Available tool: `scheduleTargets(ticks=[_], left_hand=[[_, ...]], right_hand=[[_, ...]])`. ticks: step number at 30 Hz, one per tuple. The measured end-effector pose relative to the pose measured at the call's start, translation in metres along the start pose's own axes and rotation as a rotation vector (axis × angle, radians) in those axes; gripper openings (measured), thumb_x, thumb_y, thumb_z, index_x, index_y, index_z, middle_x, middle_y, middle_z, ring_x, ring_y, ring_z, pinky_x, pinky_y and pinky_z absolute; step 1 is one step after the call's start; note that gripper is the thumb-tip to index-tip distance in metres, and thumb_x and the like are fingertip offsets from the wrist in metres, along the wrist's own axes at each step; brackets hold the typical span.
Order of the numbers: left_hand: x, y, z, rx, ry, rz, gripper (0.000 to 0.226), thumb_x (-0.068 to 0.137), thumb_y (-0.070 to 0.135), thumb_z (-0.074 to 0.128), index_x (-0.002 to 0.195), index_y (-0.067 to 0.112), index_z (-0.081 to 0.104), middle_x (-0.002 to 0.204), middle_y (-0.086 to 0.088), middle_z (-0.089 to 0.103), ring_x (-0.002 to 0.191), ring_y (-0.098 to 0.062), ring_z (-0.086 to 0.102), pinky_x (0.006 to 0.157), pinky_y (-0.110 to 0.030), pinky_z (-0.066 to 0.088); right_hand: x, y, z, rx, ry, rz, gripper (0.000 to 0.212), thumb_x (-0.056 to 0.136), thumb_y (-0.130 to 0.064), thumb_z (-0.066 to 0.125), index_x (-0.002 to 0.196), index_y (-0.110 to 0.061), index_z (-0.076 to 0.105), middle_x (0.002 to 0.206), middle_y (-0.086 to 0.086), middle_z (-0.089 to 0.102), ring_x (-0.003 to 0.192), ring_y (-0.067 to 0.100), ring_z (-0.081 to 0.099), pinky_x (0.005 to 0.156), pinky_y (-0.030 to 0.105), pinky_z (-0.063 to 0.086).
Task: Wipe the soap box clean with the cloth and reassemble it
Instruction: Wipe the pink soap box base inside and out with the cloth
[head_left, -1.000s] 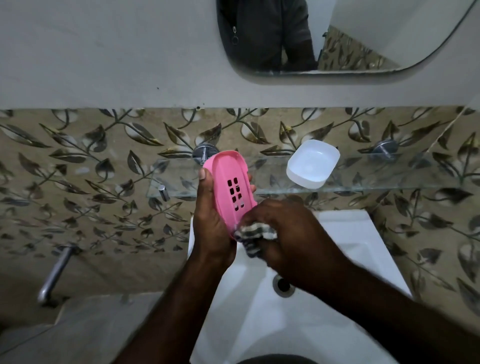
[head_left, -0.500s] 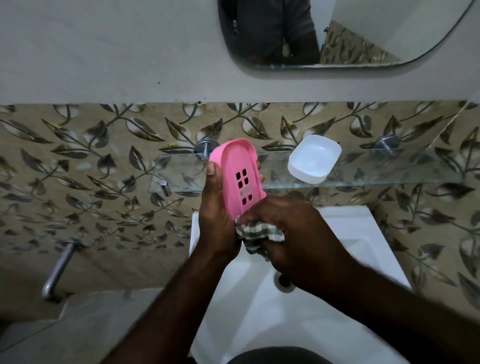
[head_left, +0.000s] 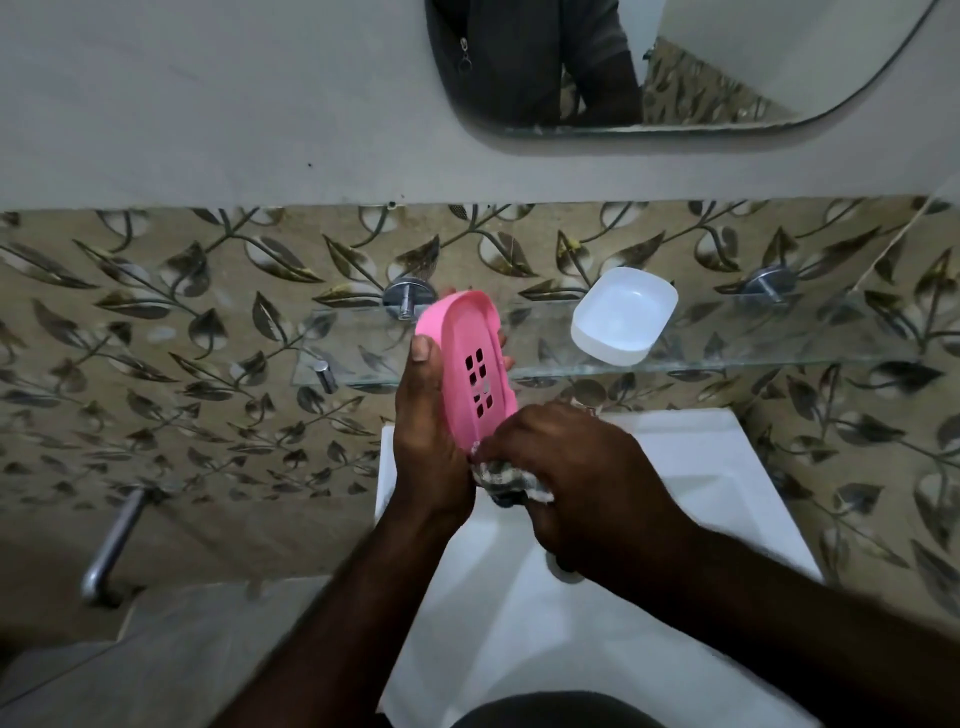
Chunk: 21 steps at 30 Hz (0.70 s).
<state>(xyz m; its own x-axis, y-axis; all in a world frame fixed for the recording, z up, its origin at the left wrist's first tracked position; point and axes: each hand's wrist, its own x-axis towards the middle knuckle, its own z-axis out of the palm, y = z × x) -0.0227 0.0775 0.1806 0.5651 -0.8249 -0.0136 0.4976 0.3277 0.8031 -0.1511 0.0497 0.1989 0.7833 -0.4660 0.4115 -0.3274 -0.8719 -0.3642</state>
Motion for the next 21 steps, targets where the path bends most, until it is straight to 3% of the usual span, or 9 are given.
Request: scheduleTargets(ticks=[2,4,6,10,15,21], left_hand=[[0.001,-0.002,-0.004,-0.008,0.015,-0.036,0.077,0.078,0.063,0.051,0.133,0.010,0.052,0.107,-0.013,0.069,0.102,-0.030,0.063,0.081,-0.041,0.051],[0.002,-0.003,-0.006,-0.008,0.025,-0.063,0.073,0.079,0.059,0.043,0.132,0.010,0.053,0.103,-0.009,0.072,0.099,-0.028,0.064,0.081,-0.041,0.051],[0.003,-0.002,-0.003,0.040,0.033,-0.049,0.077,0.077,0.064,0.046,0.132,0.010,0.053,0.105,-0.010,0.071,0.099,-0.027,0.065,0.082,-0.042,0.050],[0.003,-0.002,0.001,0.032,0.019,-0.036,0.084,0.066,0.073,0.062,0.123,0.011,0.060,0.107,-0.013,0.071,0.099,-0.027,0.066,0.081,-0.038,0.056],[0.007,0.000,-0.006,-0.063,-0.037,-0.132,0.064,0.085,0.064,0.039,0.105,0.012,0.069,0.096,-0.011,0.072,0.087,-0.025,0.065,0.077,-0.038,0.051],[0.010,0.006,-0.003,-0.018,-0.061,-0.189,0.071,0.090,0.065,0.031,0.119,0.008,0.061,0.105,-0.017,0.066,0.092,-0.028,0.062,0.080,-0.040,0.051]], right_hand=[[-0.002,0.012,0.005,-0.129,-0.041,-0.002,0.035,0.064,-0.006,0.064,0.093,-0.024,0.072,0.088,-0.006,0.070,0.078,0.021,0.061,0.060,0.027,0.049],[0.002,0.021,0.004,-0.079,-0.071,0.096,0.036,0.064,-0.010,0.062,0.094,-0.027,0.073,0.088,-0.007,0.069,0.081,0.019,0.062,0.063,0.027,0.048],[0.005,0.019,0.000,0.047,-0.075,0.158,0.031,0.067,-0.014,0.060,0.091,-0.027,0.073,0.086,-0.008,0.068,0.082,0.017,0.063,0.068,0.032,0.052],[0.004,-0.007,-0.003,0.172,-0.041,0.082,0.024,0.069,-0.008,0.064,0.087,-0.023,0.071,0.085,-0.005,0.068,0.080,0.017,0.064,0.066,0.031,0.054],[-0.001,0.009,-0.001,-0.077,0.003,-0.080,0.037,0.067,0.003,0.070,0.098,-0.017,0.074,0.095,0.000,0.073,0.079,0.028,0.064,0.061,0.036,0.055],[0.011,0.035,-0.006,-0.241,-0.005,-0.065,0.041,0.071,-0.013,0.040,0.091,-0.019,0.075,0.085,0.000,0.072,0.070,0.027,0.060,0.052,0.030,0.045]])
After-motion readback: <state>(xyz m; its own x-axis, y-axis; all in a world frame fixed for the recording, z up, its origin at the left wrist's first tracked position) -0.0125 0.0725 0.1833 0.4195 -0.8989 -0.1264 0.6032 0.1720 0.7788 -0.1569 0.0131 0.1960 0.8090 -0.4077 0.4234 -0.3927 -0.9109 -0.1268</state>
